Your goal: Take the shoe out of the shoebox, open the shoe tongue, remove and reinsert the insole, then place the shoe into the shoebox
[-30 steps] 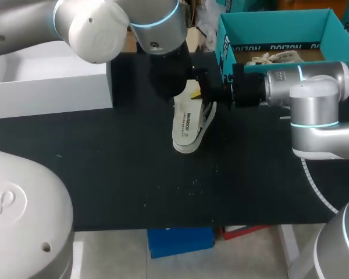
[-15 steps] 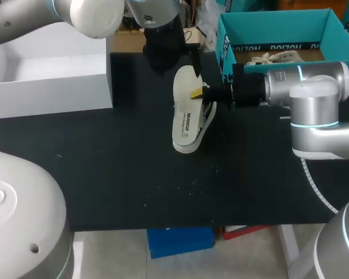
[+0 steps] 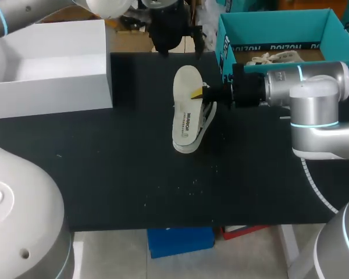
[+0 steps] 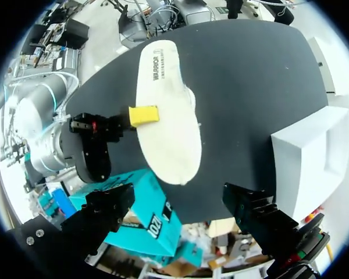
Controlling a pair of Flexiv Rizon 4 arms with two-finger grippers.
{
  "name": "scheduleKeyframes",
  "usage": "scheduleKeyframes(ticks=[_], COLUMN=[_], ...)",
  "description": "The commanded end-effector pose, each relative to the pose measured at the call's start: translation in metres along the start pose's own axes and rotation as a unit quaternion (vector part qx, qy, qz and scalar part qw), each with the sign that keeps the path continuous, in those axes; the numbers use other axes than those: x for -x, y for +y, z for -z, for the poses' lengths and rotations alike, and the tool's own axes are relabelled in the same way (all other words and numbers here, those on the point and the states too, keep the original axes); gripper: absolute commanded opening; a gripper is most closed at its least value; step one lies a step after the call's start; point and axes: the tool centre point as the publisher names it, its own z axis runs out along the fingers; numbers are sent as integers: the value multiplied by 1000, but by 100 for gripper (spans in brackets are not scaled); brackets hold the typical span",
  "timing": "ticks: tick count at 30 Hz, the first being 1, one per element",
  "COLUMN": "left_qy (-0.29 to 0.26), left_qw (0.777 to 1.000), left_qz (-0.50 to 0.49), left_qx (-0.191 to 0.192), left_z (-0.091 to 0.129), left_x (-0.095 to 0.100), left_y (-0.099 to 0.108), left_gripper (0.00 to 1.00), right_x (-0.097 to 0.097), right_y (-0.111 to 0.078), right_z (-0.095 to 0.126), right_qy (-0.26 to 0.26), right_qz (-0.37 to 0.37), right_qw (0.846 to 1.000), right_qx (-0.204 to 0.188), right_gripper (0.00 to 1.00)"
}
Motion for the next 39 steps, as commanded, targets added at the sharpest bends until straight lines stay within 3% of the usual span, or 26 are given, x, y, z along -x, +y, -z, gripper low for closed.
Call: scheduleKeyframes(ticks=[1, 6, 11, 29, 39], left_qy=[7, 2, -3, 2, 12], left_qw=[1000, 1000, 1000, 999, 998], left_qz=[1, 1, 2, 46, 63], left_qx=[-8, -6, -7, -26, -25], left_z=[-5, -4, 0, 9, 12], left_x=[6, 16, 26, 42, 44], left_y=[21, 20, -1, -138, -199], left_gripper=[100, 100, 100, 100, 100], right_x=[0, 0, 0, 0, 0], right_y=[1, 1, 1, 1, 1], right_z=[-1, -1, -1, -1, -1], right_qy=[-1, -1, -1, -1, -1], right_qz=[-1, -1, -1, -1, -1], right_qw=[1000, 1000, 1000, 1000, 1000], right_qx=[-1, -1, -1, -1, -1], right_gripper=[0, 0, 0, 0, 0])
